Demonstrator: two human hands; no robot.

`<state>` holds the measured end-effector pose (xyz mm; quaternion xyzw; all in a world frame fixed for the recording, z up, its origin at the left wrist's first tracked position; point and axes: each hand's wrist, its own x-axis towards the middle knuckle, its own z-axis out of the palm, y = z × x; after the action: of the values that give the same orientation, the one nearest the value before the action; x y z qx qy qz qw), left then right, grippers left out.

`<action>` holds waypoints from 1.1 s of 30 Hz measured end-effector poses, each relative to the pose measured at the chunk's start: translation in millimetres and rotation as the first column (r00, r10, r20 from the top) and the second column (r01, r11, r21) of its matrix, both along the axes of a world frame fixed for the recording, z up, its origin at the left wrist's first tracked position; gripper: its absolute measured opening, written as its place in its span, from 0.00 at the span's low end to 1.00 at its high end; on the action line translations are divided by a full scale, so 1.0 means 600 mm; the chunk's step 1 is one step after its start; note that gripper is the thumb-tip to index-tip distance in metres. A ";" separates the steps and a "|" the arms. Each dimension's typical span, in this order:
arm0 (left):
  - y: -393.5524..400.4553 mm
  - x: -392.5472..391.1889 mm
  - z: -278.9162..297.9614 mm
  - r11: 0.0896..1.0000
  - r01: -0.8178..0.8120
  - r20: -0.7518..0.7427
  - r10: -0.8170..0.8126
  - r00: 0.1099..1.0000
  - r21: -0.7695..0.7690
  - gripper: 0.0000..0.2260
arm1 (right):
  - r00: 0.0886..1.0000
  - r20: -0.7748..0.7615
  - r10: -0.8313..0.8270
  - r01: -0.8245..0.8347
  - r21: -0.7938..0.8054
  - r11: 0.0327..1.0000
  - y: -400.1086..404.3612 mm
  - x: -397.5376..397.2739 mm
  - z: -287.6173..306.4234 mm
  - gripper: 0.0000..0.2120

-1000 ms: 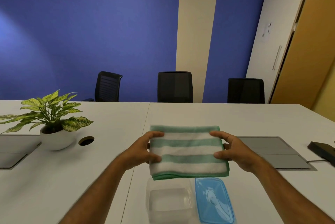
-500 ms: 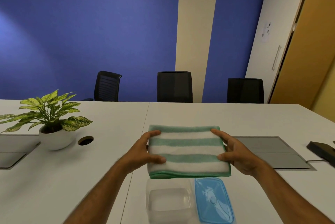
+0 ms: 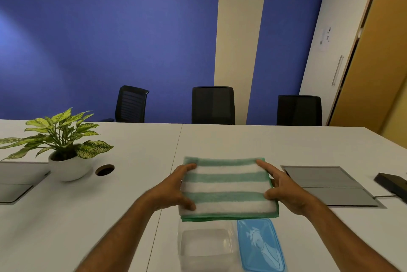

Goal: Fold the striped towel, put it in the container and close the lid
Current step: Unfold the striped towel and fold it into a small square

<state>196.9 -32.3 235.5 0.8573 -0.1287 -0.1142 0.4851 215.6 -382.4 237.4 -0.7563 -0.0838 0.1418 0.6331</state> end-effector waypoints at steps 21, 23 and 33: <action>-0.134 0.007 0.004 0.952 0.008 0.124 -0.048 0.991 0.306 0.53 | 0.985 0.167 0.052 0.013 -0.363 0.932 0.125 -0.027 0.014 0.46; -0.145 0.006 0.001 0.951 0.007 0.143 -0.054 0.988 0.308 0.54 | 0.980 0.187 0.063 0.015 -0.389 0.921 0.138 -0.029 0.015 0.46; -0.166 0.005 0.001 0.958 -0.005 0.147 -0.039 0.988 0.288 0.53 | 0.975 0.206 0.083 0.017 -0.442 0.897 0.164 -0.030 0.007 0.48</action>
<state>199.7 -131.8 236.1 0.9237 -0.1546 -0.0706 0.3433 197.5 -283.8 241.6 -0.8895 -0.1314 0.0836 0.4295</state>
